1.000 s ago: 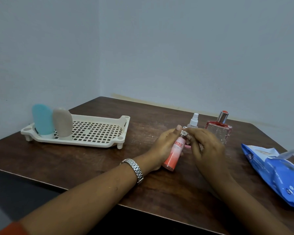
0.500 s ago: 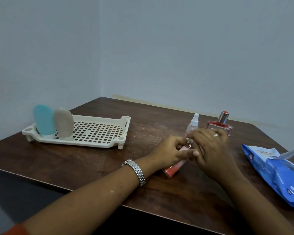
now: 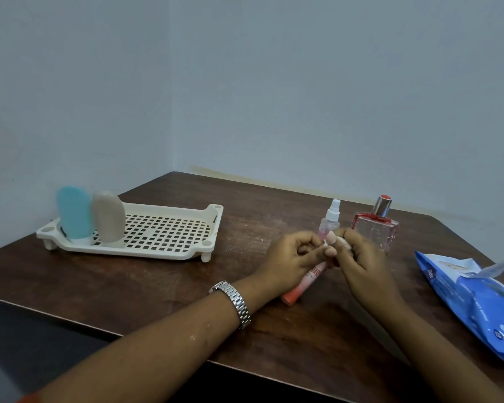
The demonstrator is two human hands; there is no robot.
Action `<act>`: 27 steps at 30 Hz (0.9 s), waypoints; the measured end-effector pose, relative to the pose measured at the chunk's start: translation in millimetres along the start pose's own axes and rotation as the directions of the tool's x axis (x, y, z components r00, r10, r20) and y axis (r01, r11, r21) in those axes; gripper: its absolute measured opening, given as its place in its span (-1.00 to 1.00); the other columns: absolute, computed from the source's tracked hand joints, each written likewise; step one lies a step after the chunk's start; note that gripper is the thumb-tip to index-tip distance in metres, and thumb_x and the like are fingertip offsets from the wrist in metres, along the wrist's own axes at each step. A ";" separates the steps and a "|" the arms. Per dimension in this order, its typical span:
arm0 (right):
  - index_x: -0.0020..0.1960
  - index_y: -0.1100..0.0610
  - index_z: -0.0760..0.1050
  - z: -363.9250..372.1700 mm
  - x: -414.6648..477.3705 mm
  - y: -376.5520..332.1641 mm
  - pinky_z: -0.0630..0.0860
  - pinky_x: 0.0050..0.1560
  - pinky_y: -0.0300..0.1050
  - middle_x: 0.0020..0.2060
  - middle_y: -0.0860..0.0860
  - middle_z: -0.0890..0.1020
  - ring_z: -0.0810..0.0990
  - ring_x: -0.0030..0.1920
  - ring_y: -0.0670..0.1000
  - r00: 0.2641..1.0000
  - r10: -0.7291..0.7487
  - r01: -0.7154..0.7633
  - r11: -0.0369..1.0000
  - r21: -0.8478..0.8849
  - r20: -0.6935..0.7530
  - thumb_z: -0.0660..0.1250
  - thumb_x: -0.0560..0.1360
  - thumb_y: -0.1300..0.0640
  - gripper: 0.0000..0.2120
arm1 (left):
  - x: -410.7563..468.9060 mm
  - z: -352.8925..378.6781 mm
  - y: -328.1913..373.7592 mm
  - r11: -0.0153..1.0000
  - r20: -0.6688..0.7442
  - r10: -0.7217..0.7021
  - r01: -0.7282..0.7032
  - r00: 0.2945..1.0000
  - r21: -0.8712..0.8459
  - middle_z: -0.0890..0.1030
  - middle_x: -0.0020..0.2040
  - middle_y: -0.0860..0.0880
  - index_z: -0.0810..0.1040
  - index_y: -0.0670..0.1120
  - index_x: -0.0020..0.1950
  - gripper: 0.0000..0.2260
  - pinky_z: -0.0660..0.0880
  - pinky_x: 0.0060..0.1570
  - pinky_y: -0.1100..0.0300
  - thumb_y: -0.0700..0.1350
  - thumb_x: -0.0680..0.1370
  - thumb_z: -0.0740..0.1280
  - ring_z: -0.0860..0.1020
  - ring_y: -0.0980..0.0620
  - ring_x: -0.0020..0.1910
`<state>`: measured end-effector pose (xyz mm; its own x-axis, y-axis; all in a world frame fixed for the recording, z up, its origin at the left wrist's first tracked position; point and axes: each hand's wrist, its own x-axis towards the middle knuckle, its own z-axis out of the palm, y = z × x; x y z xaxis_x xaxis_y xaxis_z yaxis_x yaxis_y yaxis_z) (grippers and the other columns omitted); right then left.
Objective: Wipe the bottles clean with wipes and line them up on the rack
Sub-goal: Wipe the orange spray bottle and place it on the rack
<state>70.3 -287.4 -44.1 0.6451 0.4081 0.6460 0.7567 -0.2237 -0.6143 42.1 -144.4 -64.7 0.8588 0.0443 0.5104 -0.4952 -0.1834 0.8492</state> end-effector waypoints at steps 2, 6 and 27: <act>-0.07 0.05 0.53 1.7 -1.5 -3.4 0.51 -0.28 -0.25 -0.22 -0.01 0.59 0.57 -0.23 -0.08 0.999 0.035 -0.036 0.997 0.071 0.019 0.22 0.49 -0.10 -0.76 | 0.8 -0.9 -1.1 1.000 -0.016 -0.006 0.005 1.000 -0.030 0.57 -0.20 -0.42 0.57 -0.04 -0.20 -0.46 0.51 -0.19 -0.30 0.45 0.28 0.36 0.56 -0.41 -0.23; -0.10 0.09 0.57 3.6 -1.7 -8.7 0.45 -0.37 -0.34 -0.33 0.00 0.61 0.55 -0.34 -0.17 0.993 0.117 -0.112 0.980 0.162 -0.025 0.26 0.42 -0.05 -0.77 | 3.3 -1.2 -4.4 0.999 -0.024 -0.023 0.022 0.999 -0.043 0.56 -0.16 -0.43 0.56 -0.09 -0.18 -0.39 0.49 -0.19 -0.32 0.48 0.30 0.33 0.56 -0.38 -0.23; 0.08 0.01 0.61 16.6 -14.2 -8.8 0.40 0.02 -0.33 -0.04 -0.23 0.53 0.46 -0.01 -0.17 0.963 -0.270 0.248 0.905 -0.347 -0.016 0.39 0.44 0.15 -0.78 | 4.8 -11.4 -4.8 0.950 -0.100 -0.230 0.201 0.968 -0.239 0.54 -0.24 -0.03 0.45 -0.07 -0.14 -0.80 0.44 -0.23 0.20 -0.03 0.64 0.19 0.50 0.11 -0.28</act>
<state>52.7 -276.5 -55.4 0.4187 0.4389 0.7950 0.8811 -0.4084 -0.2385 47.1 -132.2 -64.8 0.9320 0.1835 0.3124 -0.3292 0.0690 0.9417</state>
